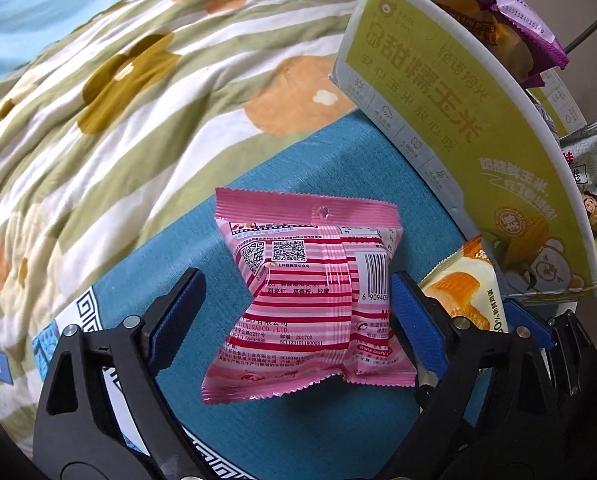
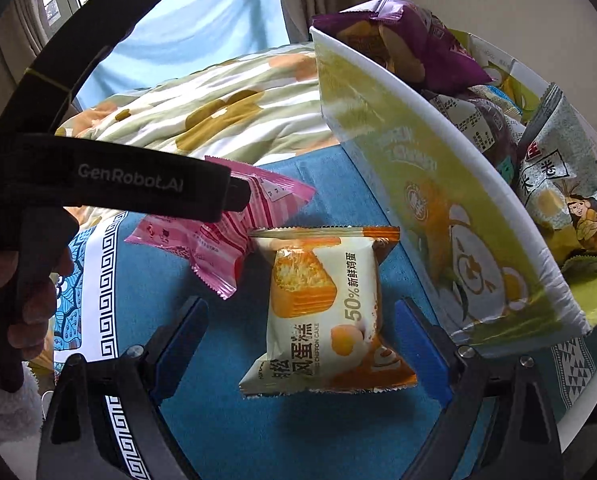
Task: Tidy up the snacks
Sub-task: 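Grasp the pink striped bag with left tool while right grasps the cake pack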
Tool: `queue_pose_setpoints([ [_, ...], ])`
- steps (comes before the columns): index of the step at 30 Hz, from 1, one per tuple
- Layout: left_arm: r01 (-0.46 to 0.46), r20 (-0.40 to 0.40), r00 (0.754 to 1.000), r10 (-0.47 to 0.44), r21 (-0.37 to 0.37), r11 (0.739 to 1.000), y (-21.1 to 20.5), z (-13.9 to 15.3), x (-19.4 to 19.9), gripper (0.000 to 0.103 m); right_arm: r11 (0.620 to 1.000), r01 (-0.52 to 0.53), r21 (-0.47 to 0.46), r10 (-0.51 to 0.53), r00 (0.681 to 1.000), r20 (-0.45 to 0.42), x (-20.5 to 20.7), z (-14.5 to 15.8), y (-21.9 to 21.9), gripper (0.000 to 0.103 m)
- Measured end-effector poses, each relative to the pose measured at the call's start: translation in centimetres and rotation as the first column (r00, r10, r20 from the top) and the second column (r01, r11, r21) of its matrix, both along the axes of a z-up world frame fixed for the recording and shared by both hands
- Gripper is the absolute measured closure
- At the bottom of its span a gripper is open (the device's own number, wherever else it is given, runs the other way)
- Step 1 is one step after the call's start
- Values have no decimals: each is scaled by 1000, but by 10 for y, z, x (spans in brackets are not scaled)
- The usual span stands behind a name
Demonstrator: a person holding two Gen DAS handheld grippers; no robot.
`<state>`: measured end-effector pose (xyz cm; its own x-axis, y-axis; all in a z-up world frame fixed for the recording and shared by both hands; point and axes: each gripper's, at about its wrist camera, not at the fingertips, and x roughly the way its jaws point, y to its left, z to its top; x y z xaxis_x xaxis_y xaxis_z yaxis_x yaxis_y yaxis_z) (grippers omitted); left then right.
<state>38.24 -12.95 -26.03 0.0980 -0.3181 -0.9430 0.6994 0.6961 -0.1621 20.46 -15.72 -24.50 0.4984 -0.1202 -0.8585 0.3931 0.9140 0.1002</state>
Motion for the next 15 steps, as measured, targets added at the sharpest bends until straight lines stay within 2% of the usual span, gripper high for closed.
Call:
queue_pose_setpoints([
  [2,1,-41,999,-1,-7,1000,-1,-9,1,31,1000,7,3,-7,1000,-10,3,-5,-2,16],
  [3,1,-44,999,-2,-10,1000,-1,-11,0,33,1000,10,4,-10,1000,-15,5,-8,-3,19],
  [9,5,-45,999,-6,-23,1000,3,-10,0,38,1000,25,5,-25,999,-40,10,-15,-10,30],
  [15,-14,-31,999,14,-10,1000,19,-8,-3,38,999,37,26,-35,998,-54,21,-20,-18,36],
])
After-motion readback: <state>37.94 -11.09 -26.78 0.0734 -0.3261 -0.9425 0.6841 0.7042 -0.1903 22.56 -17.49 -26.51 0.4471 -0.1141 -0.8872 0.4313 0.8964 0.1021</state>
